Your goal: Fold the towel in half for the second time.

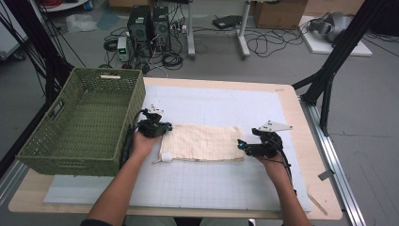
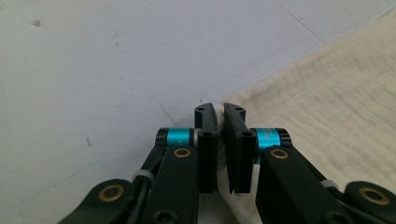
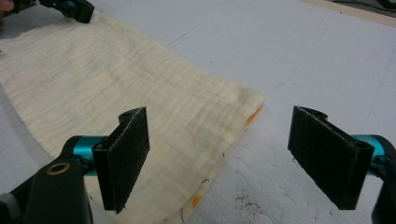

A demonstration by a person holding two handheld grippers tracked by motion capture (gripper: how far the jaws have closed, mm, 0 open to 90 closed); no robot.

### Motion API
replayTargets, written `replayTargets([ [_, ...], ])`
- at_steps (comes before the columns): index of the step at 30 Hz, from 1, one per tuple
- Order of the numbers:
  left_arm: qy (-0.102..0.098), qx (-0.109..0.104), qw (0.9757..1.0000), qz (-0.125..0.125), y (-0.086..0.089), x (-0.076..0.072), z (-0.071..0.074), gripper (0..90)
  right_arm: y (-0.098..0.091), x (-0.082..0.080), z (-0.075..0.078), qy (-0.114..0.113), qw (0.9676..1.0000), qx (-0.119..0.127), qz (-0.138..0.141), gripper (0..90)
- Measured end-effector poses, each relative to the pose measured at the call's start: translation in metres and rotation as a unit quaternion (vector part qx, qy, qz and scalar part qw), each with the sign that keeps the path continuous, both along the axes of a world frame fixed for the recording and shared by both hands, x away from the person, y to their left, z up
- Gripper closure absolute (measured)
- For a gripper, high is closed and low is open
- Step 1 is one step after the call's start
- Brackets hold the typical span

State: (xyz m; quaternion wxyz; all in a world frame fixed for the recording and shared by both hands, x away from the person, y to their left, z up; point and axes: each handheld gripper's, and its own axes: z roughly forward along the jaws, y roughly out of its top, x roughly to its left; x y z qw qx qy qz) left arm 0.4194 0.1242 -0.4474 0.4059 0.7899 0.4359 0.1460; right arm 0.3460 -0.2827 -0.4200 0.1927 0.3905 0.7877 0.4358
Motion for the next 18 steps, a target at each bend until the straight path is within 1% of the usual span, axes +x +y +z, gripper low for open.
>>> replayTargets([
  [3,0.003,-0.004,1.0,0.004,0.0,0.0,0.0,83.7,0.001,0.004,-0.003,0.01,0.9999,0.002,-0.002,20.2],
  [5,0.005,-0.009,0.9999,0.007,0.001,0.0,-0.001,83.7,0.001,0.009,-0.005,0.021,0.9998,-0.001,-0.002,20.2],
  [8,0.007,-0.013,0.9998,0.011,0.001,0.0,-0.001,83.7,0.002,0.014,-0.005,0.031,0.9995,-0.006,-0.003,20.1],
  [11,0.006,-0.013,0.9998,0.012,0.001,0.0,-0.001,83.7,0.005,0.022,-0.004,0.033,0.9994,-0.01,0.003,20.0],
  [13,0.003,-0.017,0.9998,0.014,0.001,-0.001,-0.002,83.7,0.008,0.028,-0.005,0.039,0.9991,-0.013,0.002,20.0],
  [15,-0.006,-0.027,0.9995,0.016,0.002,-0.003,-0.005,83.7,0.011,0.034,-0.005,0.043,0.999,-0.016,0.004,20.0],
  [16,-0.007,-0.027,0.9995,0.017,0.002,-0.003,-0.005,83.7,0.013,0.037,-0.005,0.046,0.9988,-0.018,0.006,20.0],
  [18,-0.009,-0.021,0.9996,0.015,0.001,-0.004,-0.005,83.7,0.016,0.043,-0.006,0.048,0.9984,-0.027,0.007,20.1],
])
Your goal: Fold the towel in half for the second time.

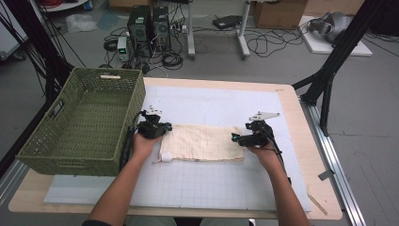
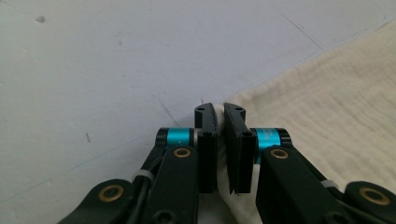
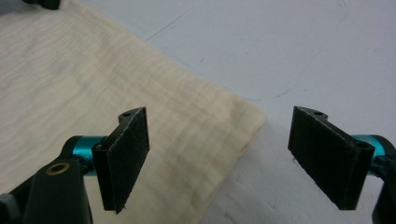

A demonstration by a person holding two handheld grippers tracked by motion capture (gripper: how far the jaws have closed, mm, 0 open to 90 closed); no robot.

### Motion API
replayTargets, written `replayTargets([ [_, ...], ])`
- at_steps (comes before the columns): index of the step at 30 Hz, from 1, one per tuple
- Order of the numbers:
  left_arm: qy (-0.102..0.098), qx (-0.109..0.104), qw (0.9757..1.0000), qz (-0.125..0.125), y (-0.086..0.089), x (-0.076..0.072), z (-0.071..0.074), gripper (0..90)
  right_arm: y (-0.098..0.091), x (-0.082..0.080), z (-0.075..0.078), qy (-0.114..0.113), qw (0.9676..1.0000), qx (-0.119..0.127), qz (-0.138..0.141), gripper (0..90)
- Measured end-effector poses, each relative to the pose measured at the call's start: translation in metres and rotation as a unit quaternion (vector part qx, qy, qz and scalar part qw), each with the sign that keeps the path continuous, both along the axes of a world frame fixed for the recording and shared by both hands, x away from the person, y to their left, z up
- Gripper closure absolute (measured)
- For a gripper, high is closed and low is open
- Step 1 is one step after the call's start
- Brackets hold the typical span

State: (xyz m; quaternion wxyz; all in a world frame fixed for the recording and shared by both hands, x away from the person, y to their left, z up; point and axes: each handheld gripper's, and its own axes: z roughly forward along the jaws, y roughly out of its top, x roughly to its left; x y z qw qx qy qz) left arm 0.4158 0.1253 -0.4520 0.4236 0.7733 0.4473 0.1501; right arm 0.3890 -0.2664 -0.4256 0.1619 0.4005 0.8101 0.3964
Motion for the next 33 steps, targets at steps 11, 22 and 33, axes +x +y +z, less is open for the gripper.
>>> replayTargets([
  [11,0.001,-0.007,1.0,0.004,0.0,0.0,-0.001,83.6,-0.001,0.03,-0.011,0.034,0.999,0.006,-0.027,35.1],
  [22,0.002,-0.004,1.0,0.001,0.001,0.0,0.0,83.6,0.002,0.035,-0.017,0.047,0.9988,-0.015,-0.005,73.0],
  [33,0.004,-0.008,0.9999,0.007,0.002,-0.001,0.002,83.7,0.01,0.03,-0.01,0.001,0.9988,-0.047,0.01,84.4],
])
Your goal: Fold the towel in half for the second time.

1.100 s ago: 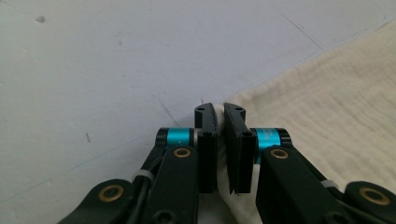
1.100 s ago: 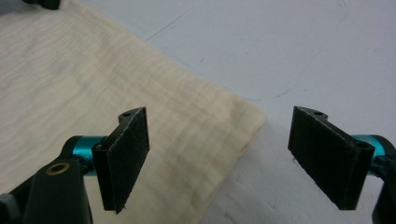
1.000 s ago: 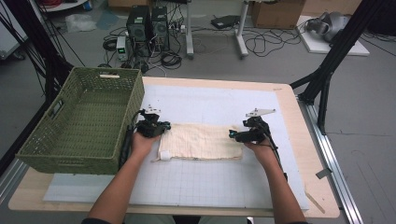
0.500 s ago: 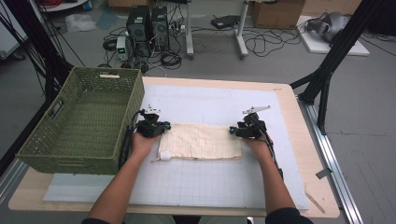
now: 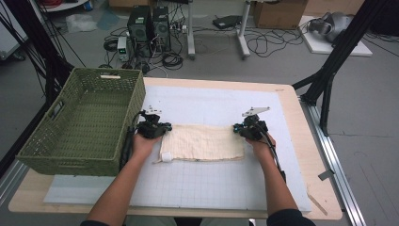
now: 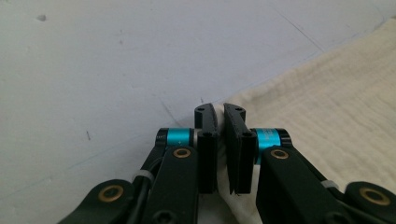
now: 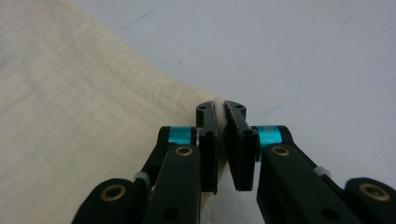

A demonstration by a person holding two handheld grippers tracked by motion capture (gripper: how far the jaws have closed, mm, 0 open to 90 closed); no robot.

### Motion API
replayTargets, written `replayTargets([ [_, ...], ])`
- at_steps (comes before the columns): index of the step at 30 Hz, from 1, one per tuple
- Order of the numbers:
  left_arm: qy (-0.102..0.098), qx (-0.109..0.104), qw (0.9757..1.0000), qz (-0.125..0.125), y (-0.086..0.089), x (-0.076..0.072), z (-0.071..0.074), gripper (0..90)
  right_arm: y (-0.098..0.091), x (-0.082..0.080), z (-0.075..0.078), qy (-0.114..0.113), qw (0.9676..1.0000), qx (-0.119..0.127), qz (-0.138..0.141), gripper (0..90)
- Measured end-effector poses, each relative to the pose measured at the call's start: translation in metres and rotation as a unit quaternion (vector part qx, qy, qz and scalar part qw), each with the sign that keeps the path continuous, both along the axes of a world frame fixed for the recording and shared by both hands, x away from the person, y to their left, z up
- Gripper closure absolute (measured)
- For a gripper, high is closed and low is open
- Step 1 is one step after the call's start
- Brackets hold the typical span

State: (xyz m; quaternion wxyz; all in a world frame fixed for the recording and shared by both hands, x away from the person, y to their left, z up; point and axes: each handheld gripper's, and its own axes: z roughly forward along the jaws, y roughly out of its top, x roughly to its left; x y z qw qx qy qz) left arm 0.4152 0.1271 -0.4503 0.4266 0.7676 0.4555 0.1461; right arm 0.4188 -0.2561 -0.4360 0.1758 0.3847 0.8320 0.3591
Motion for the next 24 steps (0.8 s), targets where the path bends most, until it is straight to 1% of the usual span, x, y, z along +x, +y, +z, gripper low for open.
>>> replayTargets([
  [2,-0.011,0.002,0.9999,0.0,0.0,-0.001,0.003,83.8,0.001,-0.001,0.005,-0.024,0.9997,0.0,-0.006,84.5],
  [4,-0.029,-0.017,0.9994,0.008,0.001,-0.001,0.008,83.9,0.001,0.0,0.008,-0.038,0.9993,0.002,-0.008,84.5],
  [5,-0.036,-0.029,0.9989,0.012,0.002,-0.001,0.012,83.9,0.001,0.0,0.009,-0.04,0.9991,0.003,-0.012,84.5],
  [7,-0.053,-0.044,0.9976,0.014,0.003,0.0,0.018,83.9,0.0,0.001,0.011,-0.046,0.9987,0.007,-0.019,84.4],
  [8,-0.065,-0.054,0.9963,0.015,0.004,0.0,0.021,83.9,-0.001,0.001,0.012,-0.054,0.9982,0.011,-0.024,84.3],
  [9,-0.073,-0.06,0.9954,0.016,0.004,-0.001,0.022,83.9,-0.002,0.001,0.013,-0.059,0.9977,0.015,-0.03,84.2],
  [10,-0.075,-0.063,0.9951,0.015,0.005,-0.001,0.023,83.9,-0.003,0.0,0.015,-0.068,0.9968,0.019,-0.037,84.2],
  [12,-0.072,-0.057,0.9956,0.012,0.005,-0.001,0.023,83.9,-0.004,-0.001,0.017,-0.079,0.9956,0.031,-0.04,84.2],
  [13,-0.07,-0.055,0.996,0.01,0.006,-0.001,0.023,83.8,-0.004,-0.001,0.018,-0.078,0.9955,0.035,-0.039,84.1],
  [15,-0.066,-0.057,0.9961,0.007,0.005,-0.002,0.023,83.5,-0.004,-0.002,0.018,-0.075,0.996,0.033,-0.036,84.0],
  [18,-0.069,-0.057,0.996,0.004,0.003,-0.005,0.026,83.4,-0.006,-0.004,0.018,-0.074,0.9961,0.036,-0.033,83.9],
  [19,-0.07,-0.058,0.9959,0.0,0.004,-0.007,0.027,83.4,-0.007,-0.005,0.018,-0.071,0.9961,0.041,-0.033,83.7],
  [20,-0.071,-0.057,0.9959,-0.002,0.004,-0.008,0.029,83.4,-0.008,-0.006,0.018,-0.073,0.9959,0.042,-0.032,83.6],
  [22,-0.076,-0.047,0.9959,-0.012,0.004,-0.013,0.031,83.3,-0.009,-0.01,0.018,-0.077,0.9957,0.042,-0.028,83.5],
  [24,-0.077,-0.042,0.996,-0.018,0.004,-0.016,0.032,83.3,-0.01,-0.014,0.018,-0.08,0.9955,0.045,-0.025,83.5],
])
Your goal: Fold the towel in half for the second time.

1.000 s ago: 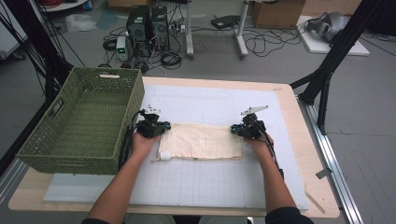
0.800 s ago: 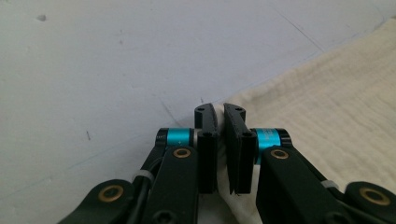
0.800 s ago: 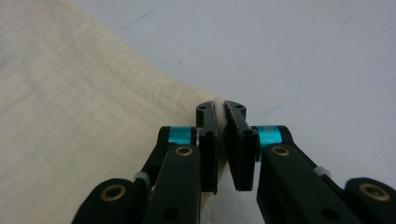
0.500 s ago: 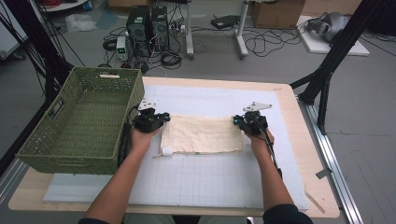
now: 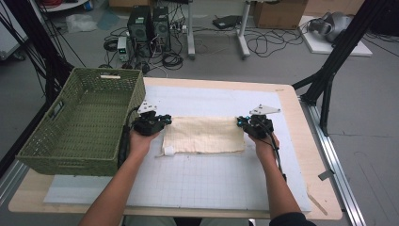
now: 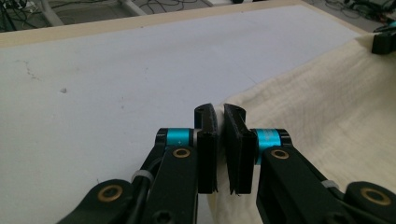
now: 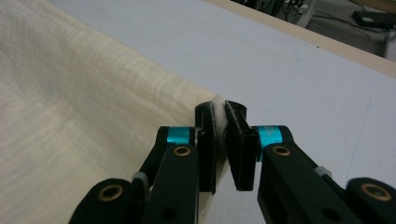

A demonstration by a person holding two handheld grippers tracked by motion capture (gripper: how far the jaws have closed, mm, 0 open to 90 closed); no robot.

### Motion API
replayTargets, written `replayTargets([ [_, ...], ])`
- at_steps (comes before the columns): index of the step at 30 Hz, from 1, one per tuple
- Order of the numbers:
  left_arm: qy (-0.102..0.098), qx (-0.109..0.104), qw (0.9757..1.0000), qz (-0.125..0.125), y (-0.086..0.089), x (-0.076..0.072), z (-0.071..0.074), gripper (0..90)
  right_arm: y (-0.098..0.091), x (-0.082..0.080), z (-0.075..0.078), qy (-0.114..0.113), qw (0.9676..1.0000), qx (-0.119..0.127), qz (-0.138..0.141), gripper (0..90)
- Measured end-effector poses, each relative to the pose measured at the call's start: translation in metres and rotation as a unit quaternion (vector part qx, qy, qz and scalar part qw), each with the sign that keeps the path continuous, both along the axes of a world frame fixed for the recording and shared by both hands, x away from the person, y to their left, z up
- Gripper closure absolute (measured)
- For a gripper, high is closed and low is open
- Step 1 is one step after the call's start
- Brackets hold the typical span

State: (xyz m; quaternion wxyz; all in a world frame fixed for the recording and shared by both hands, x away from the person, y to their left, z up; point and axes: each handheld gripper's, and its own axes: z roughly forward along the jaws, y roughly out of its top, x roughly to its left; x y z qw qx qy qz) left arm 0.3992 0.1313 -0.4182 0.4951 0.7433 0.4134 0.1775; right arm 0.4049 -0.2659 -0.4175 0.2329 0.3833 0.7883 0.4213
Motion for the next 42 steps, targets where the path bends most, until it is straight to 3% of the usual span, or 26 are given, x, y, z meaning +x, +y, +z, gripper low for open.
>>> replayTargets([
  [3,-0.005,0.002,1.0,-0.003,-0.001,-0.007,0.003,83.3,0.0,-0.005,0.001,0.004,1.0,-0.003,0.008,83.3],
  [11,-0.003,0.013,0.9997,-0.021,-0.003,-0.021,0.008,83.2,0.006,-0.024,0.015,-0.024,0.9992,-0.015,0.03,83.3],
  [17,-0.011,0.002,0.9997,-0.023,-0.001,-0.03,0.011,83.2,0.0,-0.035,0.011,-0.024,0.9992,-0.005,0.032,83.3],
  [29,-0.024,0.012,0.999,-0.036,-0.001,-0.047,0.003,83.2,-0.006,-0.052,0.005,-0.027,0.9982,0.006,0.053,83.2],
  [33,-0.029,0.018,0.9989,-0.031,-0.001,-0.049,-0.001,83.2,-0.006,-0.054,0.002,-0.029,0.9982,0.005,0.053,83.2],
  [37,-0.054,0.008,0.9984,-0.015,-0.001,-0.045,0.002,83.5,-0.008,-0.046,0.005,-0.036,0.9985,0.004,0.041,83.3],
  [40,-0.047,0.005,0.9988,-0.014,-0.001,-0.04,0.002,83.6,-0.008,-0.039,0.008,-0.042,0.9985,0.007,0.035,83.3],
  [42,-0.042,0.005,0.999,-0.016,-0.002,-0.04,0.002,83.6,-0.008,-0.038,0.007,-0.039,0.9983,0.023,0.037,83.3],
])
